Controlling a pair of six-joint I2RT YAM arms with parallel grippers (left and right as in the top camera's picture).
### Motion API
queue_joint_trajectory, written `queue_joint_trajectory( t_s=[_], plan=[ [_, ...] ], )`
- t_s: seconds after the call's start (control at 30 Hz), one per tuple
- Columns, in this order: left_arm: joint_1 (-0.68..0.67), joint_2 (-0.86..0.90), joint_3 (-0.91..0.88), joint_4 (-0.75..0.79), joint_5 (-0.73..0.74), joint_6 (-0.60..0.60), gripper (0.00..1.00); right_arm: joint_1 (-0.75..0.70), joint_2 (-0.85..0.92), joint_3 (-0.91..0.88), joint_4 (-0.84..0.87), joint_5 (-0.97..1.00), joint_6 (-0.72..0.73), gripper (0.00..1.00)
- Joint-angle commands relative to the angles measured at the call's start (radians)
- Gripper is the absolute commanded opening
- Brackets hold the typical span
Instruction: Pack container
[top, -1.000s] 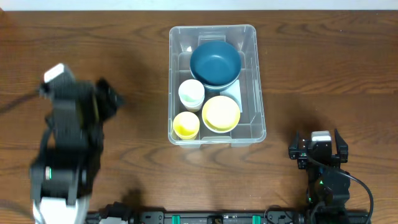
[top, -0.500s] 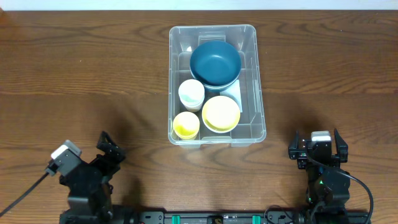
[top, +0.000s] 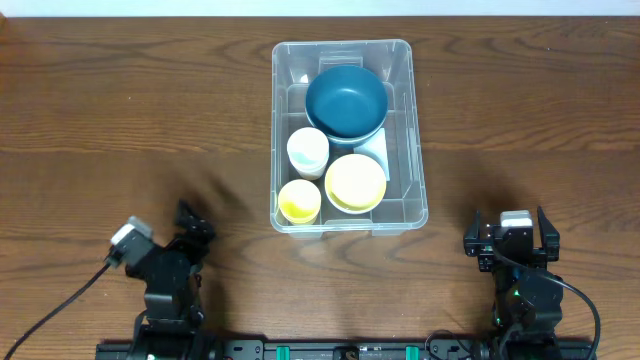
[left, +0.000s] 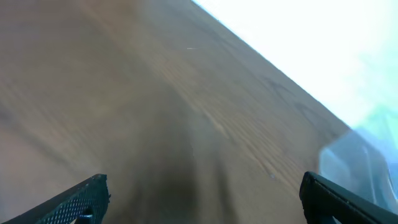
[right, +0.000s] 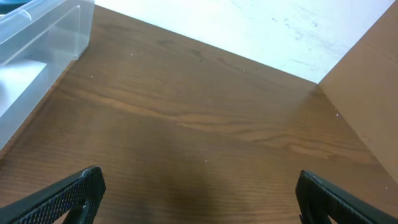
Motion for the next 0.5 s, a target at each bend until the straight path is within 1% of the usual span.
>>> queue_joint_trajectory(
  t_s=[0.0,0.1,0.3,0.37,0.47],
  plan=[
    [-0.002,0.019,-0.033,0.063,0.120,0.187,0.98,-0.004,0.000,-0.003,0.000,-0.003,-0.011,0.99],
    [-0.002,0.056,-0.067,0.147,0.254,0.349,0.98,-0.004,0.000,-0.003,0.000,-0.003,-0.011,0.99],
    [-0.002,0.175,-0.069,0.204,0.269,0.352,0.98,-0.004,0.000,-0.003,0.000,-0.003,-0.011,0.99],
    [-0.002,0.232,-0.069,0.230,0.212,0.352,0.98,-0.004,0.000,-0.003,0.000,-0.003,-0.011,0.99],
    [-0.002,0.302,-0.069,0.220,0.014,0.352,0.98,-0.004,0.000,-0.003,0.000,-0.004,-0.011,0.99]
  ],
)
